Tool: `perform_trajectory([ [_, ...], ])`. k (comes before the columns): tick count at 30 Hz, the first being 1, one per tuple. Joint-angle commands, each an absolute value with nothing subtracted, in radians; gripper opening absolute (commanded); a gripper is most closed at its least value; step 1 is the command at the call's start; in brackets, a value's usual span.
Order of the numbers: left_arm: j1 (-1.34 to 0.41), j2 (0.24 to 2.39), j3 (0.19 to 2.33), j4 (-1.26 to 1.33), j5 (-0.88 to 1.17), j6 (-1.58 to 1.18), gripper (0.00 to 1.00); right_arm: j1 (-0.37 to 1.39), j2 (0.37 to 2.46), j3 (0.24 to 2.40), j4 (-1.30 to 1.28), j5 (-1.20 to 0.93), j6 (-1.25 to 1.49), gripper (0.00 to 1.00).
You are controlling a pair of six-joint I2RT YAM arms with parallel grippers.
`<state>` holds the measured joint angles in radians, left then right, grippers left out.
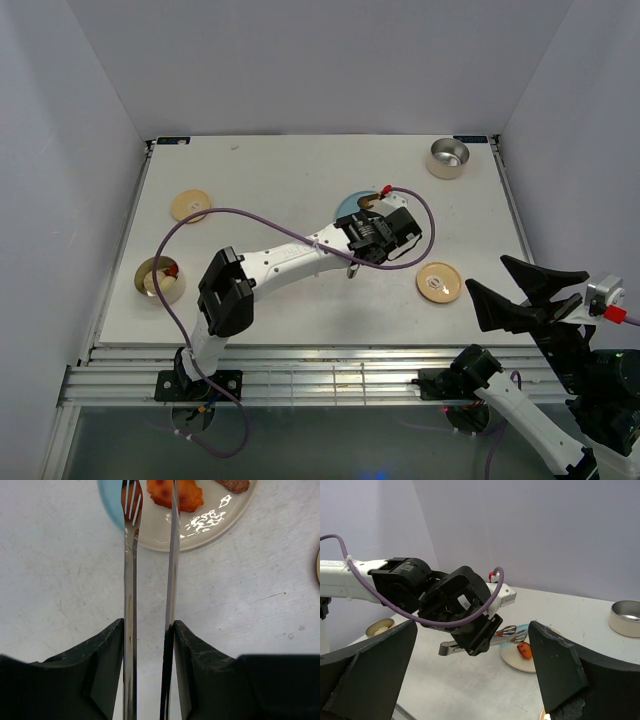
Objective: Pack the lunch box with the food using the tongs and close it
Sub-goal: Pick up the fake food from the plate.
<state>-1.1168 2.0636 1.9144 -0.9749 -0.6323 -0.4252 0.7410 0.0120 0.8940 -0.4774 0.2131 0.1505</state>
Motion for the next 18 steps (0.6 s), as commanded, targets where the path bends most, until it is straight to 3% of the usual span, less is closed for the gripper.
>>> perform_trajectory([
  [1,-1.121,1.971,1.887,-0.985,-0.689,-0.546,0.52,0.746,-0.055,0.933,-0.471,0.199,0.16,0.98],
  [18,-1.104,2.056,1.933,-1.002,-0.587,-0.634,0.52,0.746,-0.064,0.962,-0.5,0.19,0.17,0.98],
])
